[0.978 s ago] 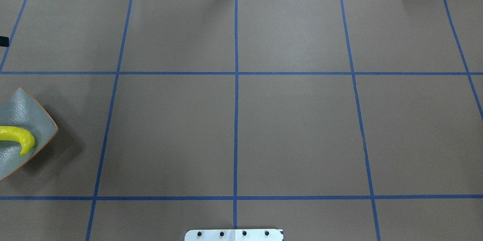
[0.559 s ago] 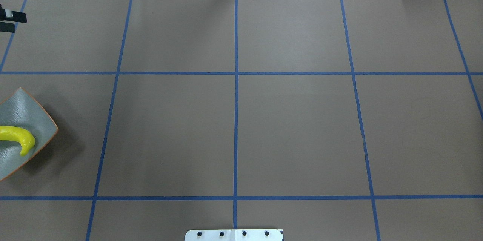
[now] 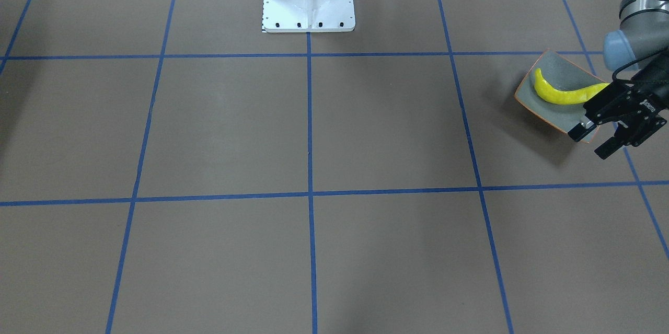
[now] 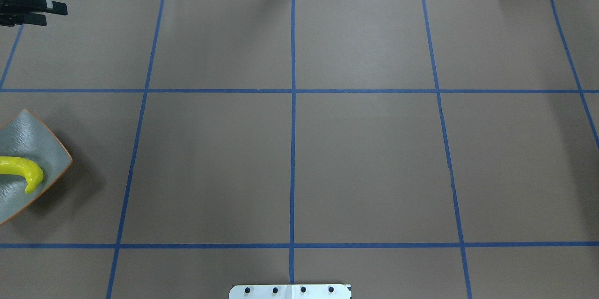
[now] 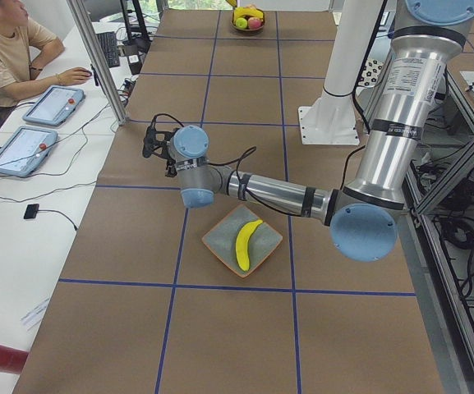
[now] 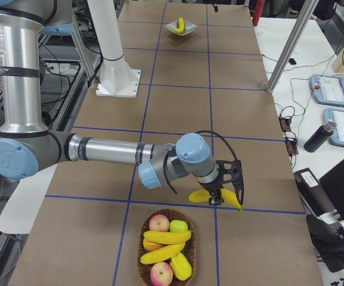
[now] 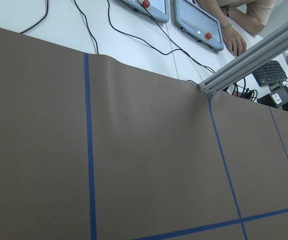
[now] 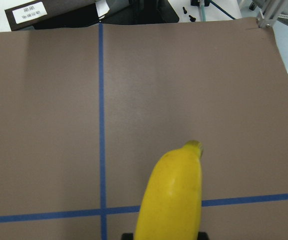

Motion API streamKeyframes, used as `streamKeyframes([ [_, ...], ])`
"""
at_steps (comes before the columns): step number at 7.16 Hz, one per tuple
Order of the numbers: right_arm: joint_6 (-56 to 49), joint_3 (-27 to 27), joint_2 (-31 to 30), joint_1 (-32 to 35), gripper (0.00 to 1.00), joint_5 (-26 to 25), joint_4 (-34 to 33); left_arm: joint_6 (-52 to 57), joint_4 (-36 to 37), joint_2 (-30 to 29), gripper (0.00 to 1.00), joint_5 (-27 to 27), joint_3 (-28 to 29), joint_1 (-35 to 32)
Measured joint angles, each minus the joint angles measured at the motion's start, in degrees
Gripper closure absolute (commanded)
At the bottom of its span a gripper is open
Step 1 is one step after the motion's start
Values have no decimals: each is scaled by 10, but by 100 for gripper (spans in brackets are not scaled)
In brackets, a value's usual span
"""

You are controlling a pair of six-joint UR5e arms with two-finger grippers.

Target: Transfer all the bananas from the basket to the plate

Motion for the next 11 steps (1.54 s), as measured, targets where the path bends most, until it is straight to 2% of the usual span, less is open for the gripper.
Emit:
streamKeyframes([
  [2,158,50,36,-77,100,0,4,6,52,-29,1,0,-48,43],
  [4,291,61,102,-150,100,-11,7,-13,57,-64,1,4,-75,109],
  [8,545,62,254,-312,100,-113,8,-52,53,-122,1,74,-83,205],
  [11,619,95,305,-417,100,-179,10,-54,53,-139,1,87,-85,238],
])
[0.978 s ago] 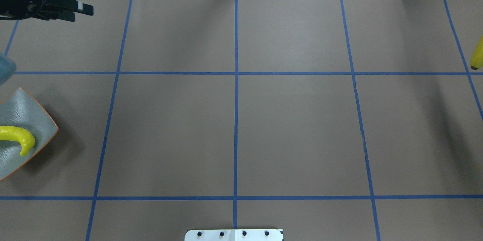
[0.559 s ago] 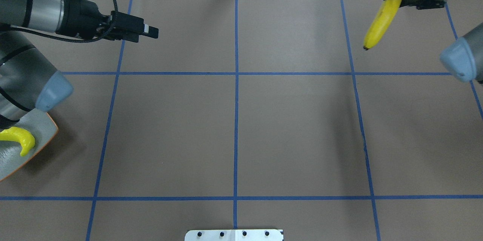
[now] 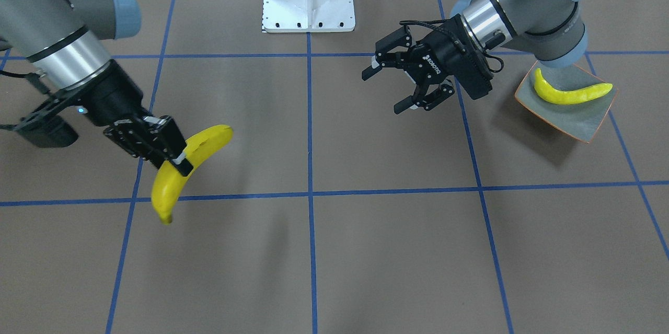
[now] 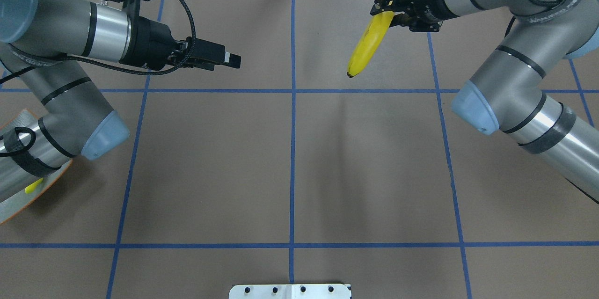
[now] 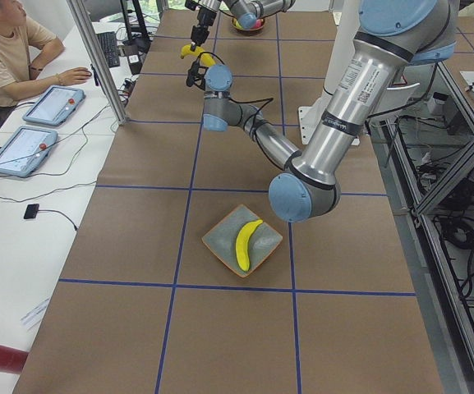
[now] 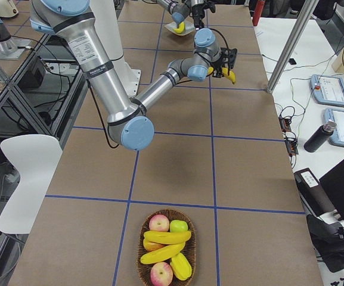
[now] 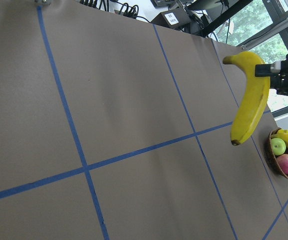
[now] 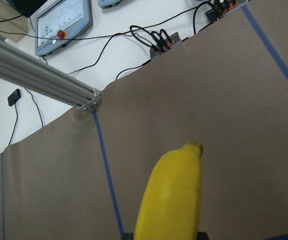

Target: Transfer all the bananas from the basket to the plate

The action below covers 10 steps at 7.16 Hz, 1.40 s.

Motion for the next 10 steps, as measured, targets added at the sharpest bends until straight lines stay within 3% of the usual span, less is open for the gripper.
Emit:
streamKeyframes([
  [4,72,29,31,-125,100,-135,56,-1,-14,-4,1,0,-7,27],
  [8,79,30,47,-167,100,-169,83,-1,-51,-4,1,0,-8,61],
  [9,79,30,48,-176,100,-177,92,-1,-58,-4,11,0,-7,65],
  [10,79,31,48,-185,100,-186,97,0,-67,-4,35,0,-7,69],
])
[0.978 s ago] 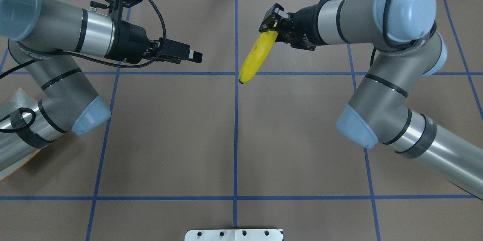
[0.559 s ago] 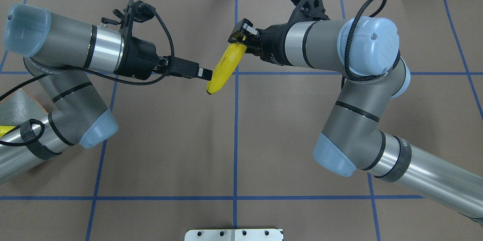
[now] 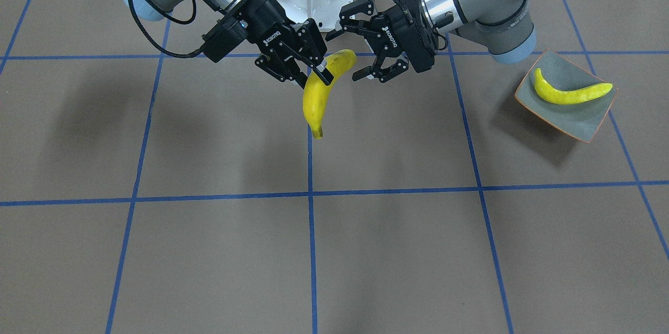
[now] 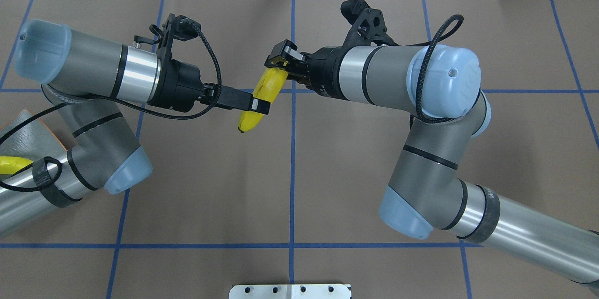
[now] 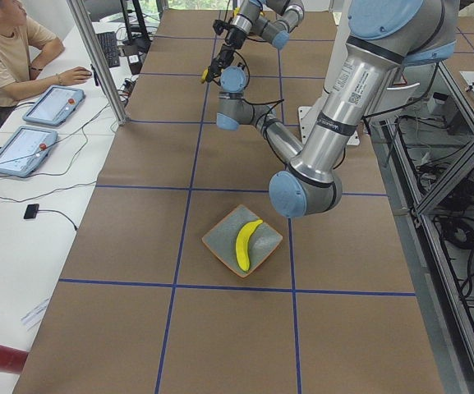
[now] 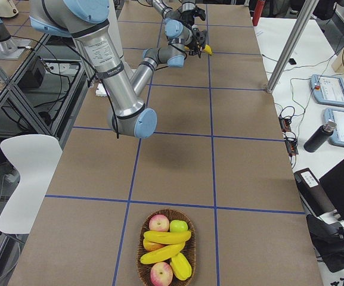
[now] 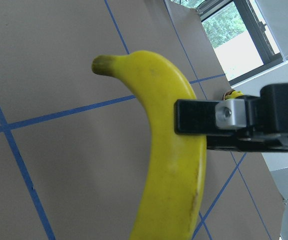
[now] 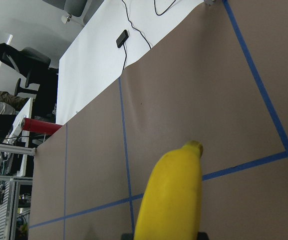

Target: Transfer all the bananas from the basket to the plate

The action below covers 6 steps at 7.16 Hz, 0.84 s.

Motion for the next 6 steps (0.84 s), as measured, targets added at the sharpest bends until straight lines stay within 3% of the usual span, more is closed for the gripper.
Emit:
streamKeyframes([
  [1,0,0,1,-5,100,-5,2,0,-5,0,71,0,0,2],
  [2,-1,0,4,-9,73,-7,3,0,-7,0,100,0,-1,3],
  [3,-2,0,6,-11,3,-7,4,0,-7,0,100,0,-1,4],
  [6,-11,5,4,-8,0,-17,7,-2,-7,8,100,0,1,3],
])
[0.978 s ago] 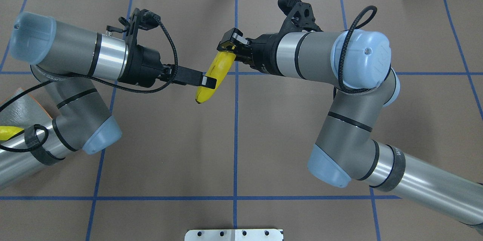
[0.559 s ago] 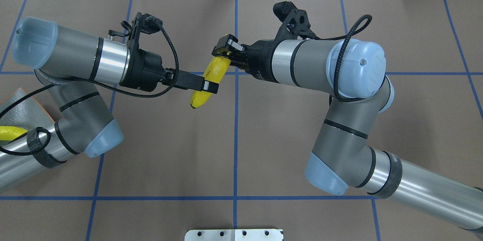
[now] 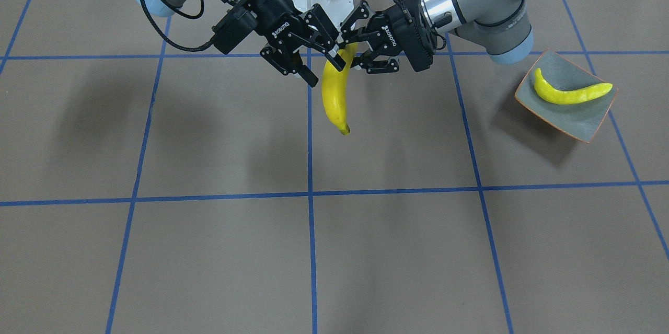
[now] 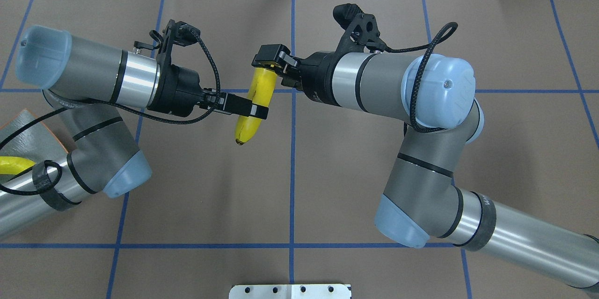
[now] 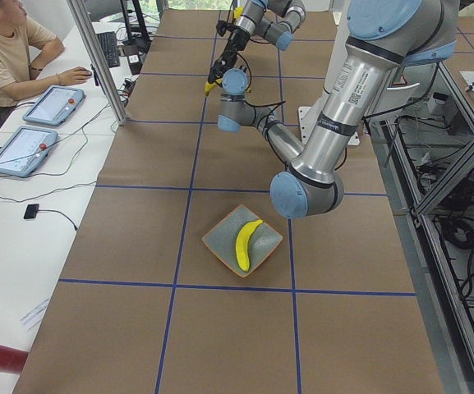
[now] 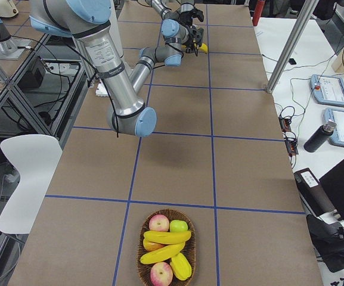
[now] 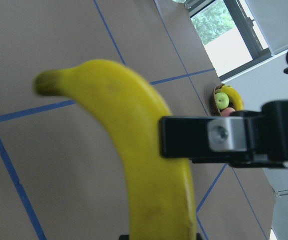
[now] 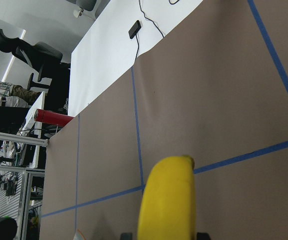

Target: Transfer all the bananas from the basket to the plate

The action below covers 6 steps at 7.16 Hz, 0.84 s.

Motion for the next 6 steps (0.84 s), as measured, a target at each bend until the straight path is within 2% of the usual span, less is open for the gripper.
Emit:
streamKeyframes([
  [2,-17,3,-29,33,0,12,-6,3,-1,26,100,-1,-1,-6],
  [4,-58,3,-84,97,0,73,-41,37,-20,91,100,-19,-2,-49],
  [6,-140,4,-133,159,0,134,-96,145,-31,161,100,-112,6,-147],
])
